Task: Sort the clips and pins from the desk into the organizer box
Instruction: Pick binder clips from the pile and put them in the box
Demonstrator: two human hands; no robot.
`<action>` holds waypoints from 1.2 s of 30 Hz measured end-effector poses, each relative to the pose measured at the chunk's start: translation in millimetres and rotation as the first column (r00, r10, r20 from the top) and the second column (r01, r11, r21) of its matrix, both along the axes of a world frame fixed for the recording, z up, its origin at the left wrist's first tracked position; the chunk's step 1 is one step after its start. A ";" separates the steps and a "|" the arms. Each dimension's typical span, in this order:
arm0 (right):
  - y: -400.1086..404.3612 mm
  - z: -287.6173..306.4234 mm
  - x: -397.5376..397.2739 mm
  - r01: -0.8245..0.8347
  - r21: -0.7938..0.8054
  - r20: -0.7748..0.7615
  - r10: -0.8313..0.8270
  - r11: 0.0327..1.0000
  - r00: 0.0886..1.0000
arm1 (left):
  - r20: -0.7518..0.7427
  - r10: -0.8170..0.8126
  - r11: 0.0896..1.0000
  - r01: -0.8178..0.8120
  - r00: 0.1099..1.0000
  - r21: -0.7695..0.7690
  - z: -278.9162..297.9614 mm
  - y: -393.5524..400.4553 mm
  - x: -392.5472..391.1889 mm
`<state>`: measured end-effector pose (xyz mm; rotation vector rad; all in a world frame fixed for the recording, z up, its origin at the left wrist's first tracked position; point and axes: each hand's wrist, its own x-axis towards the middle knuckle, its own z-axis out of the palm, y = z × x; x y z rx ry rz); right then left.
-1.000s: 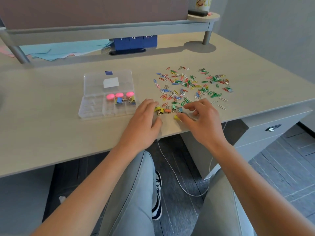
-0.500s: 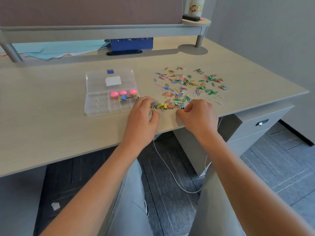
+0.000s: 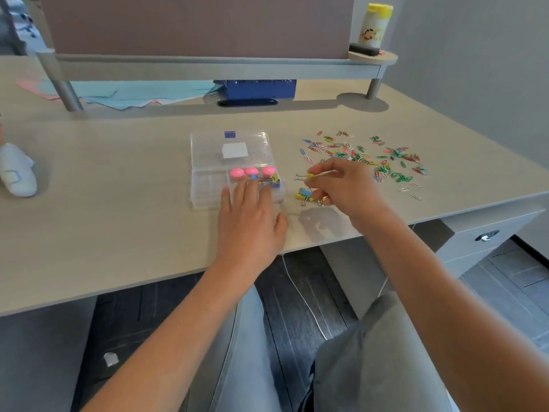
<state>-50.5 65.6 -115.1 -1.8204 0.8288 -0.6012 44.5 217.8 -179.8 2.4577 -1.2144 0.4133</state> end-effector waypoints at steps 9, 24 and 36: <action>-10.0 -3.5 47.9 -0.087 -0.137 -0.120 0.071 0.987 0.990 | 0.009 0.047 0.995 -0.047 0.999 0.088 -4.2 -1.3 0.2; -0.6 -24.5 65.8 -0.086 -0.435 -0.296 -0.052 0.896 0.954 | 0.007 0.055 0.996 -0.055 0.998 0.072 -4.6 0.7 -1.7; -1.4 -28.5 68.9 -0.077 -0.508 -0.336 -0.115 0.858 0.935 | 0.004 0.050 0.998 -0.050 0.999 0.034 -5.8 1.6 -1.5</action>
